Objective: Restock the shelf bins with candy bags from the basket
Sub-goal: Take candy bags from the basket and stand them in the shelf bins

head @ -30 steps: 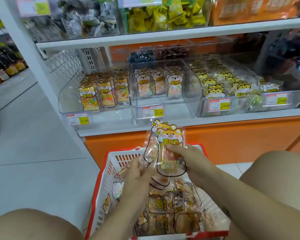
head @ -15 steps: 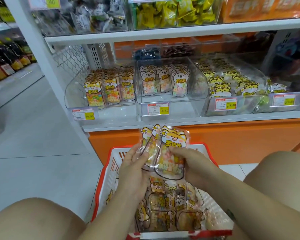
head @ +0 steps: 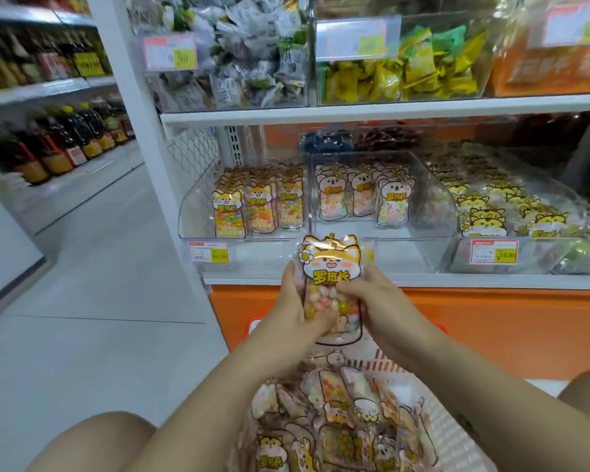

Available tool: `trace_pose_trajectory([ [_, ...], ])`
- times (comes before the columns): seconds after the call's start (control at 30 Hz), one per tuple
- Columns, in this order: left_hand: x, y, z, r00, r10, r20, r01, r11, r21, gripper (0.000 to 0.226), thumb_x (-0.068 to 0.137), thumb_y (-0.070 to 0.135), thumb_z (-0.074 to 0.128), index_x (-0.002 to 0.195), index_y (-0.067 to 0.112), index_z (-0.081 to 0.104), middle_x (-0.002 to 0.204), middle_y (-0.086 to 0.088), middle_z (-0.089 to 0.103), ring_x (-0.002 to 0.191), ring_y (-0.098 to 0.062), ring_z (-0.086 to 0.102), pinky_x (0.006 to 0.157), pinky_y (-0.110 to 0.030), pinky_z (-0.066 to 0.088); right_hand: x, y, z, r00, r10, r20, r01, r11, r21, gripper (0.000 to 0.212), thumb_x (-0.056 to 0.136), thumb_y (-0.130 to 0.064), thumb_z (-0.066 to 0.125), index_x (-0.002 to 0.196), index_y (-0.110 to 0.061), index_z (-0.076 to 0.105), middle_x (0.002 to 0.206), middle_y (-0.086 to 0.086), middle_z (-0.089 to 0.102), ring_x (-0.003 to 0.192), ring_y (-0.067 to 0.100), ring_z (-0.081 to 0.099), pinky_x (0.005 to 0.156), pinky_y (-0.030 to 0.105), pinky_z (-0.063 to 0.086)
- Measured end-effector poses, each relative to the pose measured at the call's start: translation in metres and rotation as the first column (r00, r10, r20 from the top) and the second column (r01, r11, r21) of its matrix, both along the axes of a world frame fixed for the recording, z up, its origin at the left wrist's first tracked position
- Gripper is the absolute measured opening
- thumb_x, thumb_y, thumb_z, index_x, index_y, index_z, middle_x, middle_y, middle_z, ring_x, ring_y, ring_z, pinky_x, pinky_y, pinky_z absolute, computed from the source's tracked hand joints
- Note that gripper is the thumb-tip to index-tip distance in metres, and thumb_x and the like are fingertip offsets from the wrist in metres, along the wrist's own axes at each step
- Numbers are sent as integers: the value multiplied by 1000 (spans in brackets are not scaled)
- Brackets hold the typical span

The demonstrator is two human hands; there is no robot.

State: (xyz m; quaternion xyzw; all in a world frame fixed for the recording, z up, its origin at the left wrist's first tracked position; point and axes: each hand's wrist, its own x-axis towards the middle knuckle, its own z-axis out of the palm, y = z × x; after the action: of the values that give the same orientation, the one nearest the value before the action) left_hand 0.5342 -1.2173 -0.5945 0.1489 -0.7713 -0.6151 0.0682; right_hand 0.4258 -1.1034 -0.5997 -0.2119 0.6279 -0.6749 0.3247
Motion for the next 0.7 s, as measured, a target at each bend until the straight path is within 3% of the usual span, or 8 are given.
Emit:
trace_pose_trajectory([
  [0.07, -3, -21, 8, 997, 61, -47, -60, 998, 23, 75, 97, 11, 62, 145, 48, 17, 135, 21, 56, 121, 4, 57, 109, -27, 44, -4, -20, 15, 999, 24, -24, -25, 999, -22, 55, 80, -16, 58, 134, -23, 50, 121, 1, 70, 109, 20, 68, 99, 48, 53],
  [0.17, -16, -60, 23, 984, 119, -135, -122, 992, -16, 84, 94, 10, 67, 156, 30, 12, 141, 12, 56, 125, -5, 57, 111, -39, 45, -17, -49, 43, 973, 70, -218, -66, 998, 24, 51, 82, -18, 59, 133, -20, 48, 119, -1, 67, 104, 11, 65, 91, 34, 52],
  [0.23, -32, -88, 35, 973, 141, -183, -159, 983, -90, 95, 85, 15, 71, 156, 25, 9, 147, 6, 51, 132, -13, 52, 113, -46, 42, -32, -69, 60, 945, 101, -312, -93, 995, 41, 53, 81, -15, 63, 132, -18, 47, 122, -1, 66, 112, 12, 63, 96, 34, 51],
  [0.37, -75, -141, 46, 957, 187, -221, -227, 958, -173, 84, 89, -2, 68, 150, 11, 13, 138, 1, 55, 127, -12, 53, 110, -35, 44, -71, -113, 84, 813, 109, -572, -23, 988, 155, 44, 85, -3, 69, 122, -16, 49, 104, -12, 64, 97, 5, 62, 81, 18, 48],
  [0.43, -98, -167, 40, 953, 240, -185, -286, 915, -286, 76, 86, 6, 74, 140, 10, 22, 125, 3, 59, 116, -13, 57, 104, -35, 47, -91, -134, 89, 708, 147, -691, 39, 969, 246, 47, 81, -8, 75, 120, -18, 49, 98, -14, 60, 89, 4, 59, 73, 12, 46],
  [0.5, -120, -189, 27, 946, 285, -151, -320, 888, -329, 80, 76, 20, 81, 132, 12, 24, 120, 1, 61, 114, -20, 60, 104, -47, 47, -110, -154, 88, 624, 222, -749, 80, 936, 344, 56, 77, -13, 81, 123, -19, 50, 101, -9, 62, 90, 8, 60, 72, 17, 49],
  [0.6, -148, -209, 3, 964, 265, -33, -259, 896, -360, 85, 81, 21, 80, 137, 11, 17, 127, -1, 54, 122, -25, 55, 108, -46, 43, -134, -179, 76, 471, 386, -794, 165, 845, 509, 68, 72, -23, 84, 129, -22, 46, 109, -3, 65, 94, 17, 62, 77, 32, 54],
  [0.7, -168, -215, -19, 972, 233, 9, -215, 912, -349, 115, 66, 35, 79, 151, 17, 4, 140, -6, 49, 128, -28, 51, 112, -47, 40, -150, -195, 66, 287, 561, -777, 323, 707, 630, 66, 76, -31, 76, 131, -29, 41, 113, 2, 65, 104, 28, 60, 91, 40, 46],
])
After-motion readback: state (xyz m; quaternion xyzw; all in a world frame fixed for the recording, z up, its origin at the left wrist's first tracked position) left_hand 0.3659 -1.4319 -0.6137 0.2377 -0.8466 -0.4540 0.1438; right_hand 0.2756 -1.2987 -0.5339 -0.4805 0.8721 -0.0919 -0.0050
